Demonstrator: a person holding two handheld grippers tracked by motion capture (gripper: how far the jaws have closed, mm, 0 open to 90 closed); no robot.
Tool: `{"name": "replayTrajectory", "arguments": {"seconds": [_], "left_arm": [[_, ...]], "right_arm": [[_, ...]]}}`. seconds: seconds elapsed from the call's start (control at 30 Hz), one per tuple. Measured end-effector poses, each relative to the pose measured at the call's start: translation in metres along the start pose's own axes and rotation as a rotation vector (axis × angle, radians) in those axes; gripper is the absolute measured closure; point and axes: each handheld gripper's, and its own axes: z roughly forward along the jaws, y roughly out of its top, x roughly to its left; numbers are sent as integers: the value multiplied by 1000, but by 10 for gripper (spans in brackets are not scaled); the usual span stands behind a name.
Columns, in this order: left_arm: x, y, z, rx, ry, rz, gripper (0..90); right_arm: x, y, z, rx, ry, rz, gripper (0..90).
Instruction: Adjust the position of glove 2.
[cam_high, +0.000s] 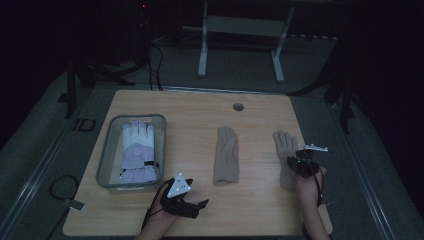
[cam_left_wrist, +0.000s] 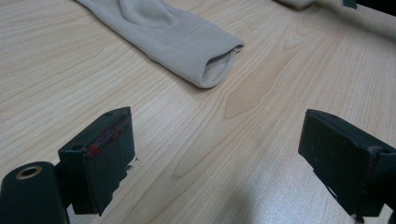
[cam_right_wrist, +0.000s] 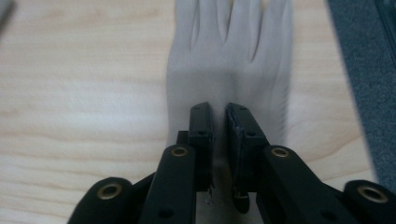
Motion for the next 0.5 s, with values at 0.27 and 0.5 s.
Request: {"name": "replayTrajectory", "arguments": {"seconds": [0.27, 0.5], "left_arm": [[0, -1, 1, 4, -4, -1, 108], [1, 0, -1, -3, 4, -7, 103]], "right_arm": [[-2, -2, -4, -22, 81, -64, 596], [-16, 8, -8, 4, 127, -193, 576]]}}
